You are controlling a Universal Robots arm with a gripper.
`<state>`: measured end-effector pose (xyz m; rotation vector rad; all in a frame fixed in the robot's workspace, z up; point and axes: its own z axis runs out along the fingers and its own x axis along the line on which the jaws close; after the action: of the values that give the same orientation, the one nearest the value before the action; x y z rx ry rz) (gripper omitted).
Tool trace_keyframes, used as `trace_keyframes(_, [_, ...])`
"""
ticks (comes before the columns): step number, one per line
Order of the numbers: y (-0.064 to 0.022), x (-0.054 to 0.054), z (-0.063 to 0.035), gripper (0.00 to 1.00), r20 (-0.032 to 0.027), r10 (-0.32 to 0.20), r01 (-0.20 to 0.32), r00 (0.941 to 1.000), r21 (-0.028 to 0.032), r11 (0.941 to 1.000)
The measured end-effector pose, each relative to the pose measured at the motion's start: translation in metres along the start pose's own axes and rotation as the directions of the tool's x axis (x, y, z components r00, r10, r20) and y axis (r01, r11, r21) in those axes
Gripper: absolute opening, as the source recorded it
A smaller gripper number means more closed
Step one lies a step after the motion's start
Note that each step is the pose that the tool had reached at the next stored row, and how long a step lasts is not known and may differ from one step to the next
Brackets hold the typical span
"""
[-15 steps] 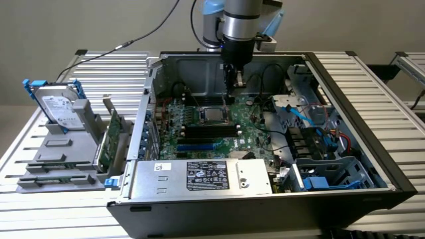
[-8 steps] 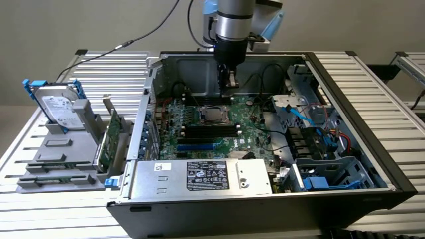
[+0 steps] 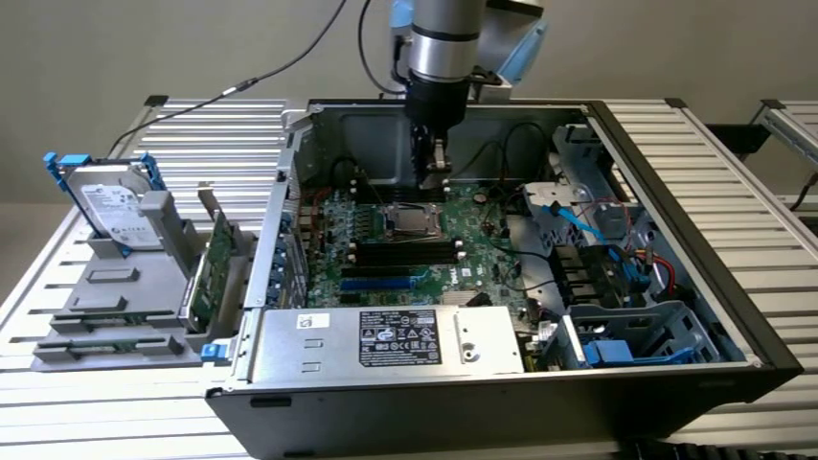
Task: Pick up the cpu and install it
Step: 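Close the cpu cover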
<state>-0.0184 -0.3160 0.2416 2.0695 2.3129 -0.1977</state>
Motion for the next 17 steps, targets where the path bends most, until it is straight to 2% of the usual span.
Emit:
trace_keyframes(2, [-0.0028,0.0,0.0011,0.11,-0.0012,-0.001,0.001,1.0,0.0038,1.0])
trace_keyframes(7, [-0.0188,0.002,0.0037,0.11,-0.0078,-0.003,0.003,1.0,0.0087,1.0])
trace_keyframes(13, [-0.0313,0.001,0.0098,0.11,-0.0135,-0.003,0.003,0.9999,0.0085,1.0])
trace_keyframes(17, [-0.0364,0.001,0.013,0.11,-0.0235,0.001,-0.001,0.9997,0.0077,1.0])
